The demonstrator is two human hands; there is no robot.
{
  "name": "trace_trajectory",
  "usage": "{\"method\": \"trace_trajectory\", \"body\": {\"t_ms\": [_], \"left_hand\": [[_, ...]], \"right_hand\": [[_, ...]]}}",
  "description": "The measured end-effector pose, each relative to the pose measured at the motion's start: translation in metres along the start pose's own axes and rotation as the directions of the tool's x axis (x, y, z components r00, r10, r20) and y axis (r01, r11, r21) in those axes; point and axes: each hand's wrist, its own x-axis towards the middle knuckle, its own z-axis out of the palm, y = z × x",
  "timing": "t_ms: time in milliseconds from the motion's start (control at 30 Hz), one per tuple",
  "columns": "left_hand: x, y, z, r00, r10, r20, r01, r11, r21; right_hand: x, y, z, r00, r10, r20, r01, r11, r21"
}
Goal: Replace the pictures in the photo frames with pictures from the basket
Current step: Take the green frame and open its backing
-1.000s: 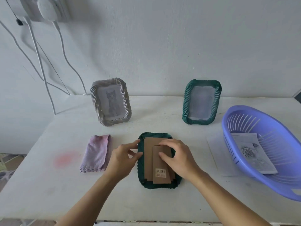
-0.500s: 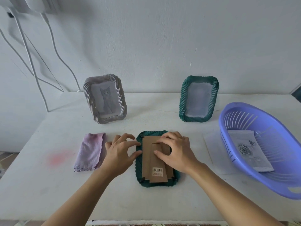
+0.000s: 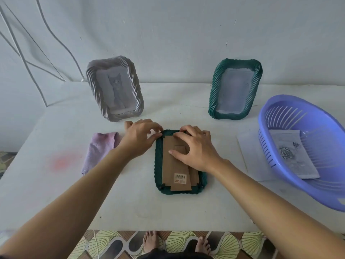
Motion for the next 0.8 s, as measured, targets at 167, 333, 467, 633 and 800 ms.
{"method": "trace_trajectory", "body": {"t_ms": [167,333,467,633,800], "left_hand": [[-0.001,-0.004,0.002,0.996,0.084,-0.016,-0.085,0.996,-0.017],[0.004,-0.008,0.001,0.994,0.112,-0.002,-0.112,0.992,0.063],[0.011,-0.010,-0.001,0.996,0.066,0.064,-0.068,0.997,0.035],[0.009,-0.011,0.002,0.996,0.047,0.080,-0.046,0.999,-0.009],[0.006,-0.006,0.007,0.997,0.050,0.053,-0.046,0.996,-0.076]], "right_hand": [[0.001,0.001,0.002,1.000,0.000,-0.008,0.000,1.000,-0.005],[0.002,0.002,0.002,1.000,0.001,-0.010,-0.001,1.000,-0.002],[0.003,0.004,0.003,1.000,0.006,-0.009,-0.006,0.999,0.047],[-0.010,0.027,0.003,0.985,-0.019,-0.173,0.059,0.972,0.228],[-0.016,0.043,0.007,0.938,-0.081,-0.336,0.136,0.980,0.144]]}}
